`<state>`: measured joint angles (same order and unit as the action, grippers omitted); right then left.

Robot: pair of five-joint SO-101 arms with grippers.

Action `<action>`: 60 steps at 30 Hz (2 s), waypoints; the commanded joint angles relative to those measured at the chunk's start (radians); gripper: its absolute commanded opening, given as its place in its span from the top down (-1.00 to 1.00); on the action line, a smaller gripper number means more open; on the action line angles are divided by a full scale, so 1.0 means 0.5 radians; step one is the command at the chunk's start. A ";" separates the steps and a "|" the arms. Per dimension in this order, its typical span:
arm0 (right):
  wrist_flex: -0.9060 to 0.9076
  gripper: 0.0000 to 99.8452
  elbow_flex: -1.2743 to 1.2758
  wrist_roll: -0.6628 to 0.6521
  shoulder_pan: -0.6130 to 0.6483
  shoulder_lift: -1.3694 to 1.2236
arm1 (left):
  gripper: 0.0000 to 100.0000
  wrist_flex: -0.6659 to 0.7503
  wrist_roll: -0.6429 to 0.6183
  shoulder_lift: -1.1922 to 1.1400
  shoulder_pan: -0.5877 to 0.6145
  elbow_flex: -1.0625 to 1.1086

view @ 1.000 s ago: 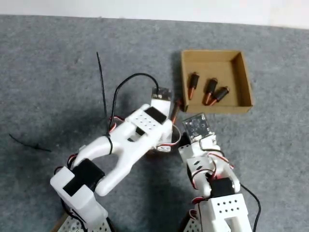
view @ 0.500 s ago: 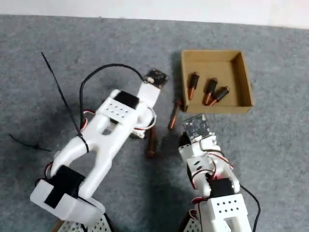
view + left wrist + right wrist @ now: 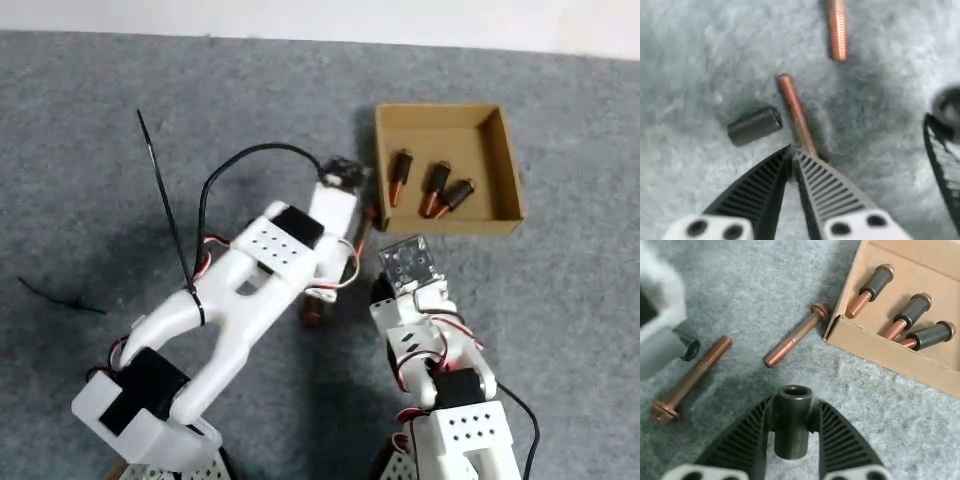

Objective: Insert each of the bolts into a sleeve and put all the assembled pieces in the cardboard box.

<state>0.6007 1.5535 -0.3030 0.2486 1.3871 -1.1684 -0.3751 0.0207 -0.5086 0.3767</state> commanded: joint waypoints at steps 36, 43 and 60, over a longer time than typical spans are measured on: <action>-0.048 0.99 -0.029 -0.028 -0.023 0.044 | 0.99 -0.147 -0.295 -0.812 0.081 -0.542; -0.048 0.99 -0.029 -0.028 -0.023 0.044 | 0.99 -0.304 0.267 -0.812 0.164 -0.692; -0.048 0.99 -0.026 -0.028 -0.023 0.044 | 0.99 -1.160 2.351 -0.815 0.824 -1.278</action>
<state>0.6007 1.5535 -0.3030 0.2486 1.3901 -1.6824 0.7112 -0.4074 -0.2186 -0.2018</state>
